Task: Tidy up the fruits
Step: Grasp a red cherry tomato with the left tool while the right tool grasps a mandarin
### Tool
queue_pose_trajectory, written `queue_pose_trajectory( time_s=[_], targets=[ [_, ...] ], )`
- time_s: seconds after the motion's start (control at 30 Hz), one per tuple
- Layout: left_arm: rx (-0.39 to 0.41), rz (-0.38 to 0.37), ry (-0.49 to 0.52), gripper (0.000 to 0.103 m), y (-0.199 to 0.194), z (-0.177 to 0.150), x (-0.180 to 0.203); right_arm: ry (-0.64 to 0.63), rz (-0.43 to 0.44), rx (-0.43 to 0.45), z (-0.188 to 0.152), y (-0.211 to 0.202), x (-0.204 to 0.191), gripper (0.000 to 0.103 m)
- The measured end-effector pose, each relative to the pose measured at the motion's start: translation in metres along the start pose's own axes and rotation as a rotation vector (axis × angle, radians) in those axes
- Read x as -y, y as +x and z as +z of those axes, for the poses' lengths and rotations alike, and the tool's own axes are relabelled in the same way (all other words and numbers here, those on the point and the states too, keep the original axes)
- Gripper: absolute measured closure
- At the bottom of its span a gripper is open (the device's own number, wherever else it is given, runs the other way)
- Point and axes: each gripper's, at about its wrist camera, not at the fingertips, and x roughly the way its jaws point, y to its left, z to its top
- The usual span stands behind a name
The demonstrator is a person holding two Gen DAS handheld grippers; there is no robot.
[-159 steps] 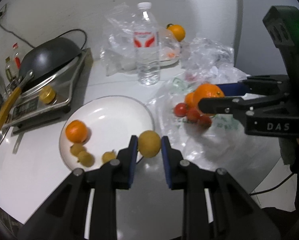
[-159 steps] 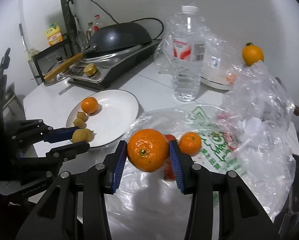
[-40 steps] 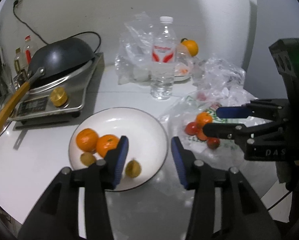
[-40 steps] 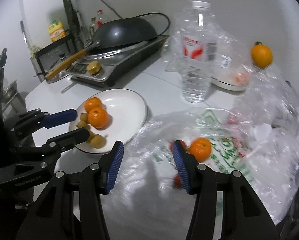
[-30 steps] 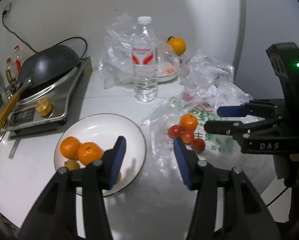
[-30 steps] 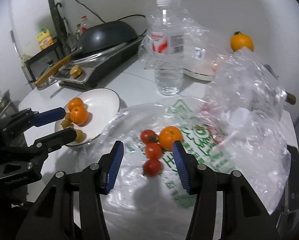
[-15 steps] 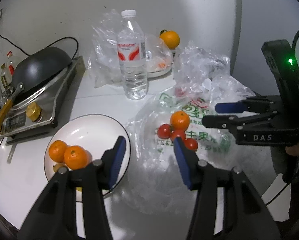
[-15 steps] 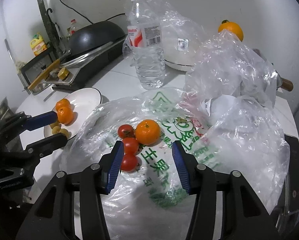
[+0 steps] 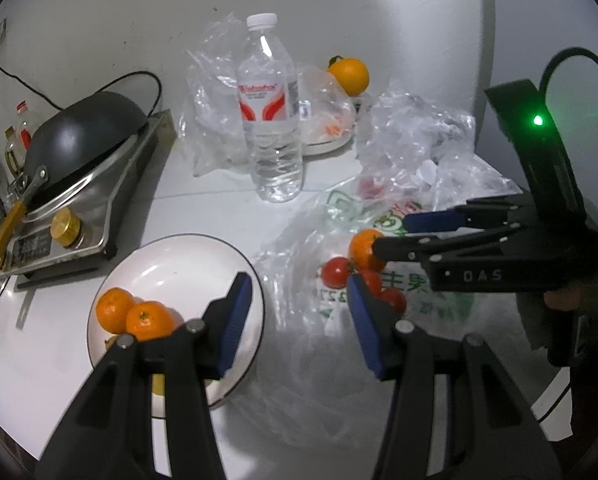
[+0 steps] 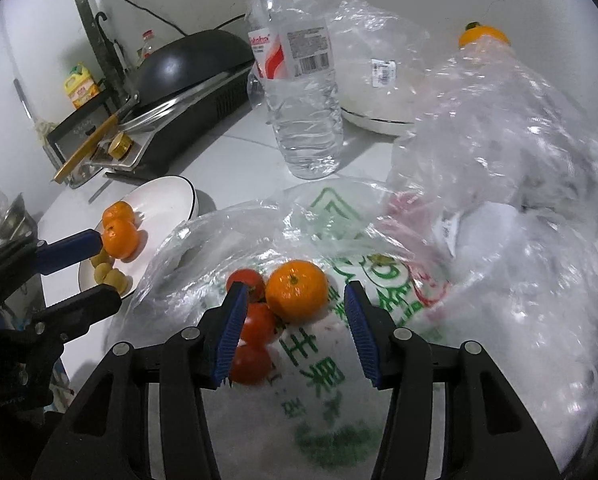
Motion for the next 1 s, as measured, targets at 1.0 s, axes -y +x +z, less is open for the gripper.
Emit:
queue_pose_trajectory(
  time_s=[1.0],
  targets=[
    [-0.01, -0.049, 0.042, 0.052, 0.012, 0.007, 0.013, 0.042, -0.053, 0.011, -0.005, -0.013, 0.018, 0.061]
  ],
)
